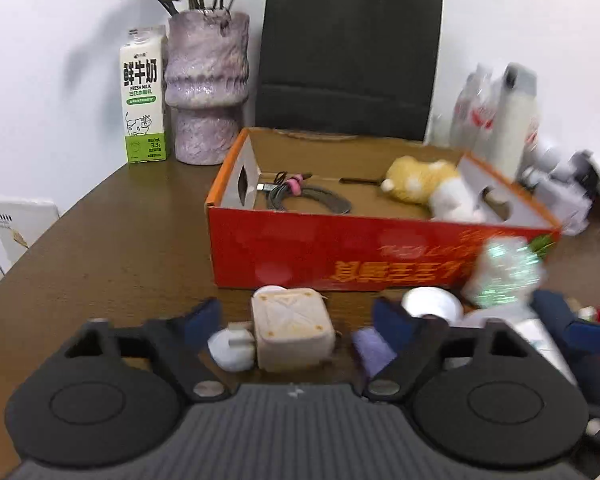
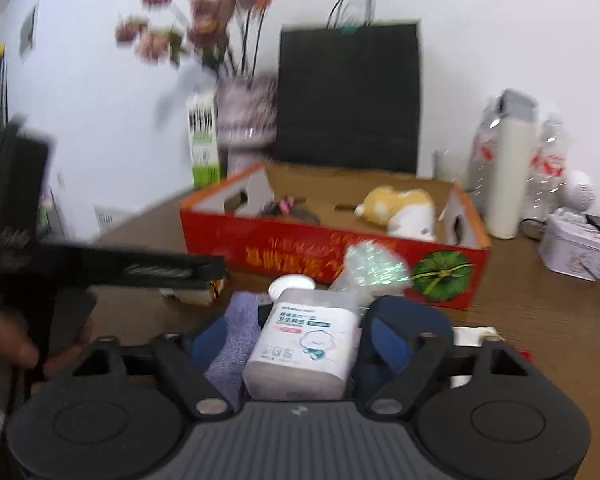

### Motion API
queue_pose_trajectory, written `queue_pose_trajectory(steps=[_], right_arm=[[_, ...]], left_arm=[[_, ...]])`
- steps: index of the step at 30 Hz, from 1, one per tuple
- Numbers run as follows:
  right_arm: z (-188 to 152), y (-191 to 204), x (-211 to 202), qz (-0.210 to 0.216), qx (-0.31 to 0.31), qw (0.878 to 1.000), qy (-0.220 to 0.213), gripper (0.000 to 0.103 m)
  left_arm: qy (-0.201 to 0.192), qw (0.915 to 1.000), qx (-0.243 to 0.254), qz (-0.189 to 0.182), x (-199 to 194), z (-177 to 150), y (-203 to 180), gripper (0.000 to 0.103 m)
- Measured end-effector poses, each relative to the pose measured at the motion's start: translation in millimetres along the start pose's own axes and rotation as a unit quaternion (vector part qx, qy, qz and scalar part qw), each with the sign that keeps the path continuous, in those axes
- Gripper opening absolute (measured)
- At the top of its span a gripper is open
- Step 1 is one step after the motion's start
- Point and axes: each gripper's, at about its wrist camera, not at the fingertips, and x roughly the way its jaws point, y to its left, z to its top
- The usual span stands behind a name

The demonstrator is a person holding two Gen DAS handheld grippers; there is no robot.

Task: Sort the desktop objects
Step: 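Carry the beige cube and cotton-swab box into the cardboard box and release both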

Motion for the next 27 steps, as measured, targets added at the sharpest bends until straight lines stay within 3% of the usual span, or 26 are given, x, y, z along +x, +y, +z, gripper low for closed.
queue_pose_trajectory(steps=[2, 4, 6, 9, 12, 15, 20, 23, 27], right_arm=[[0, 8, 24, -0.017, -0.021, 0.999, 0.024, 0.071], [-7, 18, 39, -0.05, -0.051, 0.997, 0.027, 0.073], [-10, 23, 40, -0.063, -0.055, 0.996, 0.023, 0.068], [-6, 14, 27, -0.025, -0.008, 1.0, 0.01, 0.064], [1, 4, 3, -0.006, 0.037, 0.999, -0.021, 0.064], [1, 7, -35, -0.013, 0.028, 0.998, -0.062, 0.064], [-23, 18, -82, 0.009, 0.012, 0.999, -0.037, 0.065], [-50, 31, -95, 0.0, 0.004, 1.0, -0.008, 0.065], [-77, 49, -113, -0.004, -0.013, 1.0, 0.008, 0.065]], left_arm=[[0.002, 1.0, 0.0, 0.005, 8, -4, 0, 0.052], [-0.001, 1.0, 0.005, -0.006, 1, -7, 1, 0.045], [0.005, 0.9995, -0.008, -0.029, -10, -6, 6, 0.044], [-0.019, 0.9973, -0.028, -0.066, -37, 0, 10, 0.044], [-0.047, 0.9952, -0.032, -0.08, -76, 5, 10, 0.044], [-0.058, 0.9942, -0.027, -0.086, -121, -11, 8, 0.044], [-0.031, 0.9971, 0.021, -0.066, -161, -63, -10, 0.044], [-0.015, 0.996, 0.045, -0.076, -173, -89, -16, 0.044], [0.009, 0.9966, 0.057, -0.059, -185, -116, -21, 0.044]])
